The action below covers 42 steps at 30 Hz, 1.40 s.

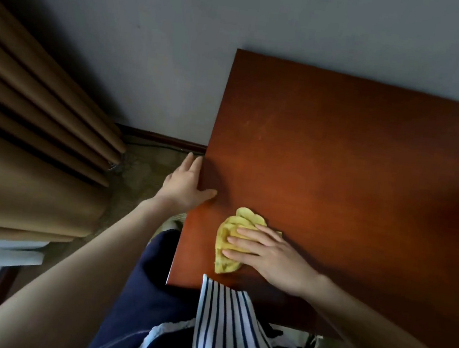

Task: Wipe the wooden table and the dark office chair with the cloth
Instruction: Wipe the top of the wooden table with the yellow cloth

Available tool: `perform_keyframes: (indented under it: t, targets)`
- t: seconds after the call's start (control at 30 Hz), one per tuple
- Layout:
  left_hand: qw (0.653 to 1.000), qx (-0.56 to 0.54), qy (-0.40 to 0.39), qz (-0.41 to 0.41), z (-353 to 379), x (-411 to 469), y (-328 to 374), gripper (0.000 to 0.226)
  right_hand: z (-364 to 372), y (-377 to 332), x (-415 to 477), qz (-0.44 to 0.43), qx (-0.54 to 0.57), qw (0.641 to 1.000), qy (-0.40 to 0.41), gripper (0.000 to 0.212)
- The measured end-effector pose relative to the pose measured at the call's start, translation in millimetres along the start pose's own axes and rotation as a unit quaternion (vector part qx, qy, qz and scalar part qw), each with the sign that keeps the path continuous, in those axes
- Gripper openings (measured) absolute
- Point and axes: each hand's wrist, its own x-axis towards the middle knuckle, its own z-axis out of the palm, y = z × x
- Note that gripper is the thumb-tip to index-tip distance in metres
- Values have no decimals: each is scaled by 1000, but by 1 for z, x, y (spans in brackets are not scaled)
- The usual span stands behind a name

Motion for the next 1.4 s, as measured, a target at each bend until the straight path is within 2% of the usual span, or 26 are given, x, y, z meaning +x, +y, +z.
perform_keyframes:
  t: [0.13, 0.27, 0.33, 0.5, 0.7, 0.93, 1.0, 1.17, 1.3, 1.4]
  targets:
    - [998, 0, -27, -57, 17, 11, 18, 123, -15, 31, -27, 39, -24, 999, 6, 59]
    - [972, -132, -61, -186, 32, 24, 35, 147, -31, 66, -26, 104, -23, 994, 18, 51]
    - [969, -101, -68, -213, 37, 29, 39, 153, -36, 84, -15, 129, -22, 991, 26, 50]
    - [967, -44, -78, -238, 42, 36, 43, 157, -51, 134, 35, 174, -21, 983, 50, 48]
    - [965, -36, -86, -245, 39, 38, 43, 156, -65, 179, 116, 257, 13, 966, 40, 47]
    - [964, -37, -82, -250, 40, 41, 41, 158, -54, 173, 184, 372, 7, 926, 72, 49]
    - [964, -35, -82, -251, 40, 41, 40, 158, -50, 165, 183, 348, 1, 936, 58, 51]
    - [964, -30, -82, -253, 41, 41, 41, 159, -40, 134, 143, 209, -11, 978, 17, 55]
    - [963, -26, -79, -256, 40, 41, 40, 159, -35, 114, 94, 128, 1, 992, -4, 59]
    - [965, -25, -72, -252, 39, 40, 41, 159, -41, 111, 58, 103, 13, 995, 3, 56]
